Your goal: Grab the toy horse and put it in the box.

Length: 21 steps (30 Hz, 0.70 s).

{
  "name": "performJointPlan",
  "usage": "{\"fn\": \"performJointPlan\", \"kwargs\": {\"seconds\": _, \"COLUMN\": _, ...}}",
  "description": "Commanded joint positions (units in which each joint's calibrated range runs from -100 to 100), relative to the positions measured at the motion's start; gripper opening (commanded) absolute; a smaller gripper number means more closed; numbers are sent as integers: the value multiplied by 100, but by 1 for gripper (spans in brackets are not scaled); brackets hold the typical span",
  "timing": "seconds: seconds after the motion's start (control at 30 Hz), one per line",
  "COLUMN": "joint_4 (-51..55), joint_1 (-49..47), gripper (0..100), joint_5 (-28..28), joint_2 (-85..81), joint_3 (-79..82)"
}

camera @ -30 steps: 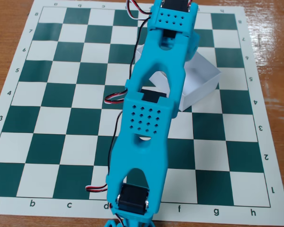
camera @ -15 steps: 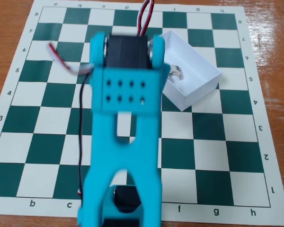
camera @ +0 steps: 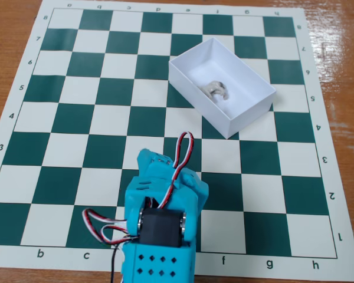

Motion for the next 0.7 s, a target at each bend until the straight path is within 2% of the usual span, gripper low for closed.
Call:
{"fn": "performJointPlan", "kwargs": {"seconds": 0.0, "joint_4": -510, "joint_1": -129, "gripper": 29, "joint_5": 10, "joint_2": -41, "joint_3": 788}}
{"fn": "performJointPlan", "kwargs": {"seconds": 0.13, "joint_4": -510, "joint_1": -500, "gripper": 29, "joint_5": -274, "joint_2": -41, "joint_3": 988}}
{"fn": "performJointPlan", "kwargs": {"seconds": 0.27, "joint_4": -369, "joint_1": -821, "gripper": 29, "joint_5": -259, "joint_2": -41, "joint_3": 988}}
{"fn": "performJointPlan", "kwargs": {"seconds": 0.5, "joint_4": 262, "joint_1": -829, "gripper": 29, "joint_5": -254, "joint_2": -41, "joint_3": 988}}
{"fn": "performJointPlan", "kwargs": {"seconds": 0.67, "joint_4": 262, "joint_1": -821, "gripper": 29, "joint_5": -264, "joint_2": -41, "joint_3": 988}}
